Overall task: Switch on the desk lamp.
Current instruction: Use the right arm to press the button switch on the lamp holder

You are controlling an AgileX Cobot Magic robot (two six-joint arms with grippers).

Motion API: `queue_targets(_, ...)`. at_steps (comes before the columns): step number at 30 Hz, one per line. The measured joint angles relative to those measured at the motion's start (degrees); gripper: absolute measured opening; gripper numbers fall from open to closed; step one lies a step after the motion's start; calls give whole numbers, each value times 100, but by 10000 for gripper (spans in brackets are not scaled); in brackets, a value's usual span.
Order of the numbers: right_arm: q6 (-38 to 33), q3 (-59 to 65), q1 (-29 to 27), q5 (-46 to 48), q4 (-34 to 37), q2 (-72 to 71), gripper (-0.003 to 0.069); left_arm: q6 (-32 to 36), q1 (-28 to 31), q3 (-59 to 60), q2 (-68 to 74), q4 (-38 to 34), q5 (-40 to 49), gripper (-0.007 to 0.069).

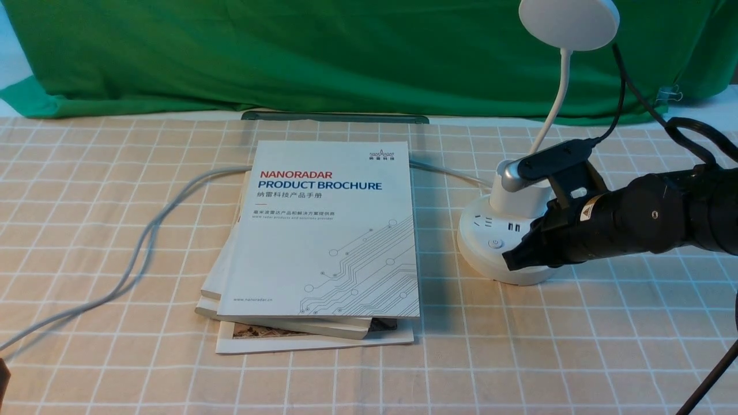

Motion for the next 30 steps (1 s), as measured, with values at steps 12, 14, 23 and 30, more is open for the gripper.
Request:
queue_targets(12, 5, -7, -17, -199, 5, 114, 27, 0, 0, 0, 0, 0, 0, 21)
queue_targets(14, 6, -28, -17, -243, 11, 167, 27, 0, 0, 0, 0, 0, 0, 21)
queue_targets(23, 18, -57, -17, -331, 16, 248, 27, 0, 0, 0, 0, 0, 0, 21)
queue_targets(30, 18, -62, -17, -198, 16, 124, 27, 0, 0, 0, 0, 0, 0, 21)
